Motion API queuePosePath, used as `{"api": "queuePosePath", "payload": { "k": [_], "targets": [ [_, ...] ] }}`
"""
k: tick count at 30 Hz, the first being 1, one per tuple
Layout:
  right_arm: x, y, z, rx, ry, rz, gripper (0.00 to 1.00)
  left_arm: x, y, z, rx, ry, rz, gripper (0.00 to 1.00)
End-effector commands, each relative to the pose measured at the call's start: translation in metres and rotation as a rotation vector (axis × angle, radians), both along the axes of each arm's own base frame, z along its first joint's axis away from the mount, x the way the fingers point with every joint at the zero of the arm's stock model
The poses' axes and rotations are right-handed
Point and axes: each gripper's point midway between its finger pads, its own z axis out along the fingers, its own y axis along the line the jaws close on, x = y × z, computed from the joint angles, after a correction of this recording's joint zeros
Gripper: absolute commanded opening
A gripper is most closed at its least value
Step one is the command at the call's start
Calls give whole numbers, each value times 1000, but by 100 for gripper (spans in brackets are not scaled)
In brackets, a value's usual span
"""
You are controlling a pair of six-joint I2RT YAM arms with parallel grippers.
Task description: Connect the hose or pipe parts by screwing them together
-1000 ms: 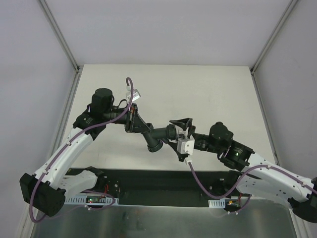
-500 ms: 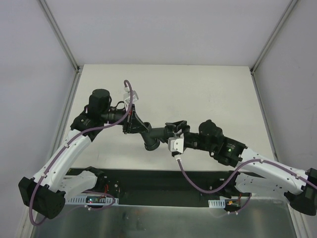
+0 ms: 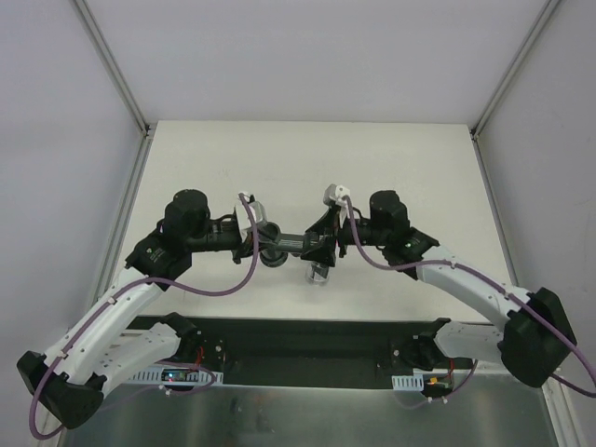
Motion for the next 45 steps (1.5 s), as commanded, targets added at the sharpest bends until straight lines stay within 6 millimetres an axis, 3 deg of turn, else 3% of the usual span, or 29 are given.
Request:
{"api": "queuePosePath", "payload": {
  "k": [1,3,6,7,8,10,11,12,13,18,19,23,25,27,28,32,37,39,40,43,45],
  "targets": [
    [9,13,43,253,370,31,30,-1,-6,23,-49,-198,-41,0],
    [16,9,36,277,503,9,32,5,-4,16,-33,-202,-9,0],
    [23,2,39,306,491,-24,59,10,-2,8,-17,-167,25,0],
    [28,-1,39,313,444,-53,66,12,-3,2,-5,-142,32,0],
    [26,-8,46,328,397,-73,80,14,-4,-1,-1,-111,50,0],
    [38,-18,46,324,246,-164,89,18,-4,-9,12,-53,69,0],
    [35,-27,62,347,150,-186,94,18,-4,-10,7,-12,82,0],
    [35,-34,58,339,103,-216,96,16,-4,-11,3,20,76,0],
    [38,-45,72,351,-26,-265,99,17,-5,-13,2,50,77,0],
    [30,-64,80,272,-293,-276,96,13,-4,-1,-68,234,67,0],
    [19,-66,82,260,-354,-245,96,15,-4,-1,-76,277,68,0],
    [-12,-61,82,165,-704,-119,96,5,-6,21,-143,438,27,0],
    [-5,-67,74,36,-829,-154,96,-2,-8,29,-160,480,-6,0],
    [-13,-61,79,-24,-941,-102,96,-4,-9,38,-179,547,-9,0],
    [-12,-61,68,-90,-939,-91,96,-5,-10,41,-184,574,-15,0],
    [-27,-44,67,-156,-1004,14,96,-10,-13,52,-198,696,-44,0],
    [-20,-33,47,-274,-1045,34,98,-15,-11,51,-193,711,-55,0],
    [-19,-31,47,-284,-1050,28,87,-19,-10,50,-187,715,-76,0],
    [-19,-29,45,-287,-1042,33,72,-21,-9,48,-181,712,-83,0],
    [-19,-25,40,-286,-1001,40,51,-23,-8,43,-174,663,-107,0],
    [-24,-19,35,-263,-922,51,48,-23,-6,42,-172,601,-108,0]
  ]
}}
